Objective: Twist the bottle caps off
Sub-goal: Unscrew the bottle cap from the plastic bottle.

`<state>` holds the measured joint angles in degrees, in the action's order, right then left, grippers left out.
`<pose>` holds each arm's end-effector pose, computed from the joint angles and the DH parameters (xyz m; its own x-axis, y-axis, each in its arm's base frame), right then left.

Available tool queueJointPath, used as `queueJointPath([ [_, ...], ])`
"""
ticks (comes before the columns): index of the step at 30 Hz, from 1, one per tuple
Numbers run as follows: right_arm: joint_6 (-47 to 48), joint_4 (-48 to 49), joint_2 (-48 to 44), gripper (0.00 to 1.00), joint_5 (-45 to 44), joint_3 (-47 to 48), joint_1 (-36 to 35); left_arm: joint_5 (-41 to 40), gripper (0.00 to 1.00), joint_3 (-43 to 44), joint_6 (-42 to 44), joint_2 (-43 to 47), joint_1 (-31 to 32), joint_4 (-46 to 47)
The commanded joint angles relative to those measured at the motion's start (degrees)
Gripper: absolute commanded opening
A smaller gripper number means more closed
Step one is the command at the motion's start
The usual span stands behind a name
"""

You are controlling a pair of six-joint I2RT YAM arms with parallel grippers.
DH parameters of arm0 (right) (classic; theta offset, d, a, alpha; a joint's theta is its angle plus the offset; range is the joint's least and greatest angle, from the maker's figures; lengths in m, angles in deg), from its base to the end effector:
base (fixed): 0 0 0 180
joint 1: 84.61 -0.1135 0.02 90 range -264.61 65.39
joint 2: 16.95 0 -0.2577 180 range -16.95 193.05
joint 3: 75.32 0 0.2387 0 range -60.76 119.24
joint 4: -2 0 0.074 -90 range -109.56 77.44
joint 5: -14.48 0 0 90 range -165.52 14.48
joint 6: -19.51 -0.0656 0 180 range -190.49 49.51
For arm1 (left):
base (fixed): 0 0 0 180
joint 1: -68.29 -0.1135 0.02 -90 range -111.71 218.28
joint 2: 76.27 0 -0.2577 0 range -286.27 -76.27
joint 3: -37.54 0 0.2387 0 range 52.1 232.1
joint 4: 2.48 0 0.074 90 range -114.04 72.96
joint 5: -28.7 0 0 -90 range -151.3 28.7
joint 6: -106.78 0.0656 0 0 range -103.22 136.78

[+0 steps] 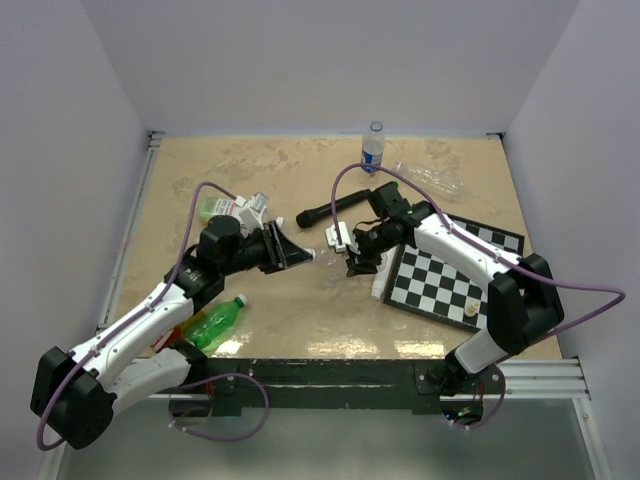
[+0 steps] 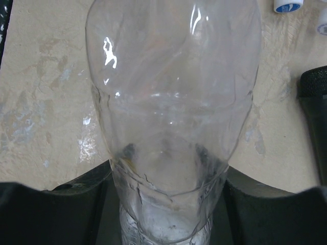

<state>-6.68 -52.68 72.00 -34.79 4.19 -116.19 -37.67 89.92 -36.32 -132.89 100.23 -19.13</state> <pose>0.2372 0.1961 0.2207 0.2355 -0.6534 -0.7194 -0.9700 -0.2037 -0.1326 0.1911 -0.1501 0.2632 -0.8234 -0.3500 -0.4467 0.2398 0.4987 -0.8329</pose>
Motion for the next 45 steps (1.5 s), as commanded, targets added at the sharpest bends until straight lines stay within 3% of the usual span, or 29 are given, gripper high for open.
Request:
queueJointPath([
  [1,0.79,-0.13,-1.14,0.09,1.02,2.11,-0.24,-7.10,0.55,4.96,-4.05,1.87,-0.65,-4.13],
  [2,0.79,-0.05,-1.14,0.09,1.02,2.20,-0.24,-8.68,0.71,6.46,-1.94,2.21,-0.65,-6.76],
  [3,0.70,0.04,-1.06,0.09,1.02,2.20,-0.24,-10.26,0.80,7.43,0.69,2.91,-0.65,-7.92],
  [5,0.70,-0.05,-1.06,0.09,1.19,2.20,-0.24,-13.43,0.93,8.14,5.79,5.37,-0.65,-9.68],
  [7,0.88,-0.22,-0.88,0.09,1.19,2.20,-0.24,-14.76,0.99,7.88,13.59,8.35,-0.65,-10.04],
  [11,1.23,-0.66,-0.88,0.09,1.37,2.38,-0.24,-10.03,1.00,5.43,35.90,15.38,-0.66,-8.20],
  [15,1.75,-0.93,-0.88,0.09,1.98,2.55,-0.24,3.13,0.95,0.07,59.45,20.84,-0.57,-5.04],
  [20,2.02,-1.01,-0.97,0.09,2.16,2.46,-0.24,17.93,0.96,-5.56,74.88,20.07,-0.31,4.08],
  [27,2.19,-1.19,-0.88,0.09,2.51,2.46,-0.24,21.71,0.86,-5.04,80.17,10.31,0.22,10.87],
  [34,2.63,-1.63,-0.53,0.09,2.69,2.55,-0.42,22.77,0.70,-6.53,74.64,7.84,0.31,17.99],
  [39,2.72,-1.81,-0.27,0.09,2.60,2.64,-0.68,23.03,0.57,-6.27,73.67,5.39,0.31,18.17],
  [45,2.72,-1.89,-0.44,0.09,2.51,2.73,-0.68,23.03,0.50,-6.18,73.67,4.68,0.22,17.91],
])
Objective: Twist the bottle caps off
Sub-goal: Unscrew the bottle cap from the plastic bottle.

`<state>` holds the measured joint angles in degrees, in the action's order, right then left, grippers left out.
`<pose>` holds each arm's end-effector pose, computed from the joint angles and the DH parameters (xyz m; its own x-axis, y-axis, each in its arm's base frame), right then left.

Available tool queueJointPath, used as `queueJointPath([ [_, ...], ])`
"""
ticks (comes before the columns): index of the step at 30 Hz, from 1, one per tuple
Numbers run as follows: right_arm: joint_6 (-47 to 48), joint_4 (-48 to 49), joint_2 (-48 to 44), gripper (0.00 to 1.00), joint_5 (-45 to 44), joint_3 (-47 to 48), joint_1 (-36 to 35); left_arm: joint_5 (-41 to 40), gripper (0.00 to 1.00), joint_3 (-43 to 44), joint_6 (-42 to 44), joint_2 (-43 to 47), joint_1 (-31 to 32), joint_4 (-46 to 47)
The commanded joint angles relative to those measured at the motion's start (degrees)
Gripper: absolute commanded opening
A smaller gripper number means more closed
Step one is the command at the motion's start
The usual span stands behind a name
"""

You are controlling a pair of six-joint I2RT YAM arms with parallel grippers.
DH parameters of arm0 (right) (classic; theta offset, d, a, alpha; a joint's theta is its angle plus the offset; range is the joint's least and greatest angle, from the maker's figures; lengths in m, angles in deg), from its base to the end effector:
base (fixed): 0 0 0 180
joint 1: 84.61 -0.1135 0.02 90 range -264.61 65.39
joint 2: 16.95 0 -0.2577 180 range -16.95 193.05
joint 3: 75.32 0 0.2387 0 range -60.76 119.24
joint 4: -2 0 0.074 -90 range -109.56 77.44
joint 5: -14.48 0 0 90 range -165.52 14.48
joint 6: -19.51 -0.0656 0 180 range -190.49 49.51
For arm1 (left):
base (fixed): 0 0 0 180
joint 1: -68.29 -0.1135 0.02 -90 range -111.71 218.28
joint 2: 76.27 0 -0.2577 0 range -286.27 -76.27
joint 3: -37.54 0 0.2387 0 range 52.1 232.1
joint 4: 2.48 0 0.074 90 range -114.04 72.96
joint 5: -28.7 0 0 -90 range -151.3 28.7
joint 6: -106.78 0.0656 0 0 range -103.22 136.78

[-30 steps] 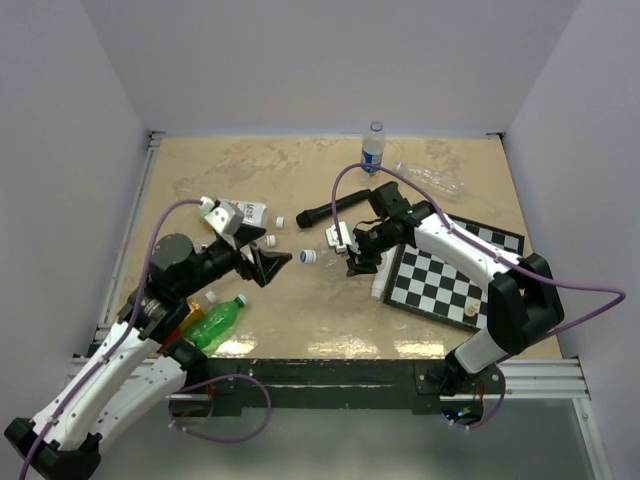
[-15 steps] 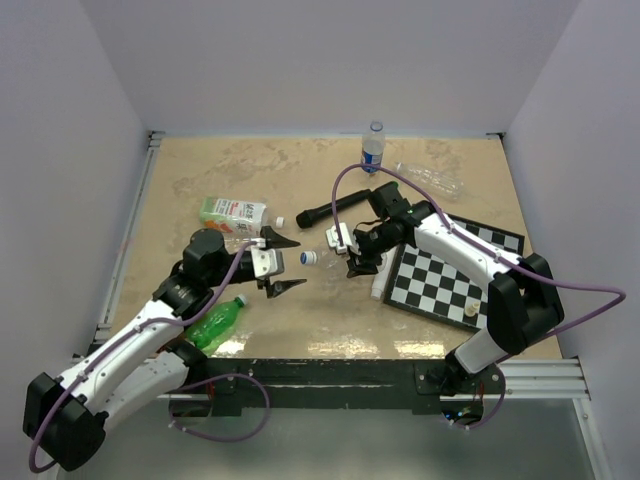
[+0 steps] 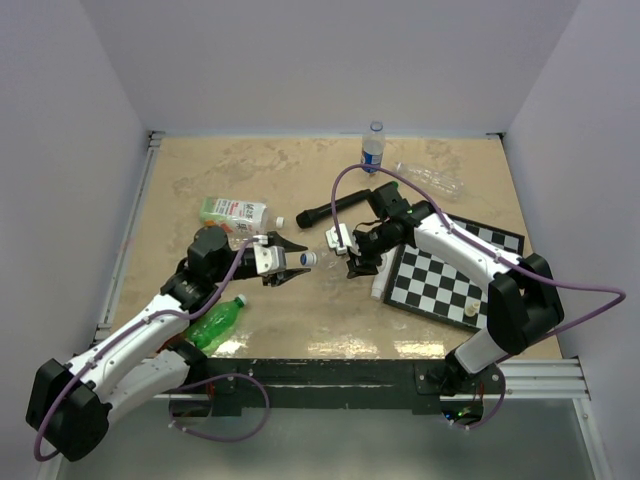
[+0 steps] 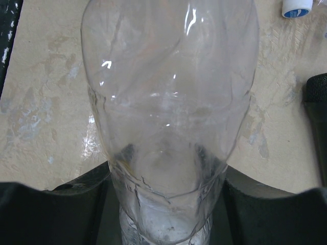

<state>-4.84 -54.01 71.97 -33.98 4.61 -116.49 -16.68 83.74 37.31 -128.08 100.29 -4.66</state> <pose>0.2343 0.1969 0.2223 0.2596 -0.6416 -0.7218 -0.9622 -0.2350 -0.1372 0.1603 -0.1545 0.2763 0.2316 0.1496 -0.9612 0.9462 0.1947 0.2583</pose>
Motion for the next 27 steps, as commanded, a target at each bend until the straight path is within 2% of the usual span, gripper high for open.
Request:
queueJointPath([
  [1,0.89,-0.56,-0.42,0.09,1.79,2.31,-0.38,2.14,0.49,0.00,-0.14,-0.22,0.16,3.44],
  [16,0.89,-0.65,-0.33,0.09,1.88,2.31,-0.47,1.61,0.46,0.62,0.12,-1.89,0.42,1.68],
  [19,0.89,-0.73,-0.33,0.09,1.88,2.31,-0.47,1.61,0.32,0.88,0.03,-2.33,0.34,1.24],
  [24,0.89,-0.82,-0.42,0.09,1.79,2.31,-0.47,0.73,0.00,2.02,-1.81,-2.86,0.42,-0.07],
  [27,0.89,-0.74,-0.51,0.09,1.62,2.40,-0.47,-2.59,0.00,3.25,-8.81,-2.94,0.33,-0.25],
])
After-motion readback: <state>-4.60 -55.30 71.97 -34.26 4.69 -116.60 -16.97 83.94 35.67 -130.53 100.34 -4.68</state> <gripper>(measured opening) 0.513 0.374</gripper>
